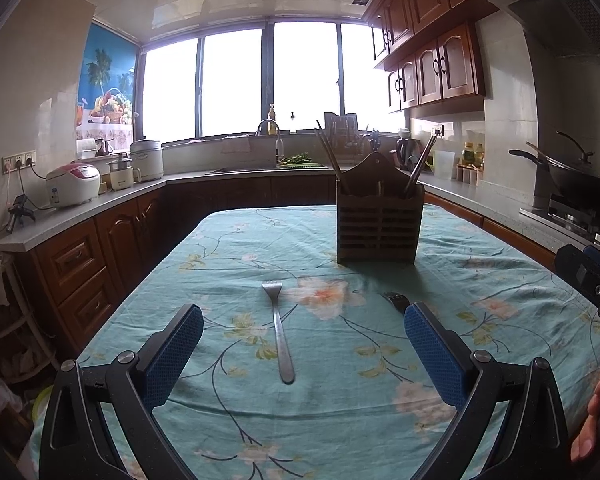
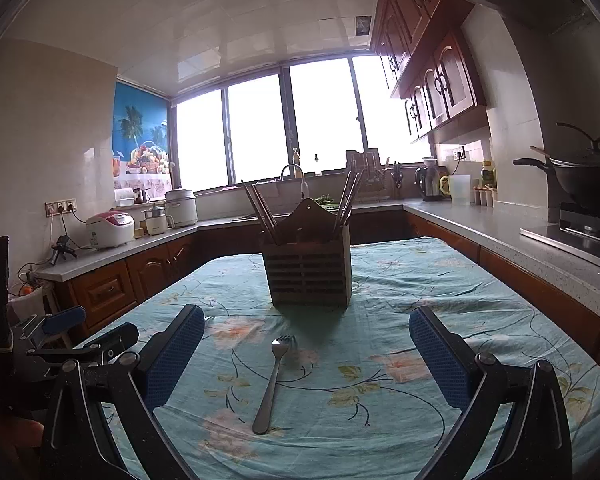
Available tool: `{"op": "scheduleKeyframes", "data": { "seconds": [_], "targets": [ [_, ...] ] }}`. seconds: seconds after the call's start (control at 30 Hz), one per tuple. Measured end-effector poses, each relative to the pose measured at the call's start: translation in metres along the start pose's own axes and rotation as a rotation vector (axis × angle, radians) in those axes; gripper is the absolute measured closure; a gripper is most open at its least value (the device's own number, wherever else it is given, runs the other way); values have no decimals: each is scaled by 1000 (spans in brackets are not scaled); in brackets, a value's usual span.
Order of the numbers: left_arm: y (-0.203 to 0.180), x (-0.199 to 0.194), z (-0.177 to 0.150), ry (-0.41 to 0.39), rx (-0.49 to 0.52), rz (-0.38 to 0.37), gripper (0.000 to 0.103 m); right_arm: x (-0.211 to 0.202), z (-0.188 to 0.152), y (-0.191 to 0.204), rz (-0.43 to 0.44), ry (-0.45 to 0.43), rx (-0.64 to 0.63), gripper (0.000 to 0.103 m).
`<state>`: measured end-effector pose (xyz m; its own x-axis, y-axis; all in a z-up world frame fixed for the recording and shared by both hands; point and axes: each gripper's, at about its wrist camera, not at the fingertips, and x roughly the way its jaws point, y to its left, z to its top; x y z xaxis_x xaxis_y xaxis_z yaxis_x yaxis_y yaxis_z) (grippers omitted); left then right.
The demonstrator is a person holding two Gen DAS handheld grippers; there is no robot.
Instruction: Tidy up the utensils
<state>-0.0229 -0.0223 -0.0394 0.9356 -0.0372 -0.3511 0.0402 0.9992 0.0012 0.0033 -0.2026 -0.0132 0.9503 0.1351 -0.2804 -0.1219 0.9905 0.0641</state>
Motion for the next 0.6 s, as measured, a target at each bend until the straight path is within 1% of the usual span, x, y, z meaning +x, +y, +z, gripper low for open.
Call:
{"op": "scheduleKeyframes", "data": {
  "seconds": [0.6],
  "targets": [
    [-3,0,0,6,-2,0,1,-1,1,0,8,6,12,0]
  ]
}}
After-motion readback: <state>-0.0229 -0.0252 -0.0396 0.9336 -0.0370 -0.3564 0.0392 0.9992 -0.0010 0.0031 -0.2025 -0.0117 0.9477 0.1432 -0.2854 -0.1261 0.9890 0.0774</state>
